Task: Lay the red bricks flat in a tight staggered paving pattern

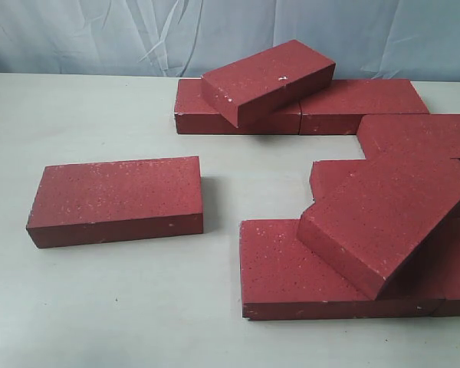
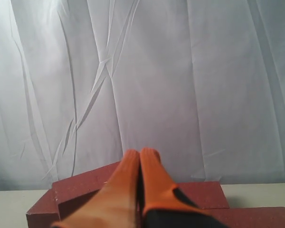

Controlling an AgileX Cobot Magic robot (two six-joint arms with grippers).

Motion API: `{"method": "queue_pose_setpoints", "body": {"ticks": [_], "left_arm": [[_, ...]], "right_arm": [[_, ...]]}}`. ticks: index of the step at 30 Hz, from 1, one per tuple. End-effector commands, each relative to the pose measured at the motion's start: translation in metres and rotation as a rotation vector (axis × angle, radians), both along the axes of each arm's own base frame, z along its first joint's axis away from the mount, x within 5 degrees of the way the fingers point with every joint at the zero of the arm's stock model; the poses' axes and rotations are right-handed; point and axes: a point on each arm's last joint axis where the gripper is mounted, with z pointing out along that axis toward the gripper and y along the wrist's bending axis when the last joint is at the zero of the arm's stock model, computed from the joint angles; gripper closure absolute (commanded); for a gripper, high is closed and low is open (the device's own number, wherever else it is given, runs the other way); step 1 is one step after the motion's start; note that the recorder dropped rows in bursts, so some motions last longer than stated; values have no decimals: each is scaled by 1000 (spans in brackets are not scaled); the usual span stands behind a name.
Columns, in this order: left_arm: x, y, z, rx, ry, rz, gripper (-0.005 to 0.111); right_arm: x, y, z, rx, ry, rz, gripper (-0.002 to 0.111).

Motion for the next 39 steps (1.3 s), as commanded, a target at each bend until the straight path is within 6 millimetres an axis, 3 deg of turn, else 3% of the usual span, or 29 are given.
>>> {"method": "queue_pose_setpoints", "body": {"ticks": [1,39], "left_arm": [[0,0,-1,-7,-8,2,107],[0,0,-1,-7,-8,2,107]], "right_arm": [[2,0,11,-21,-4,-6,109],[2,1,4,-32,83,5,109]]}}
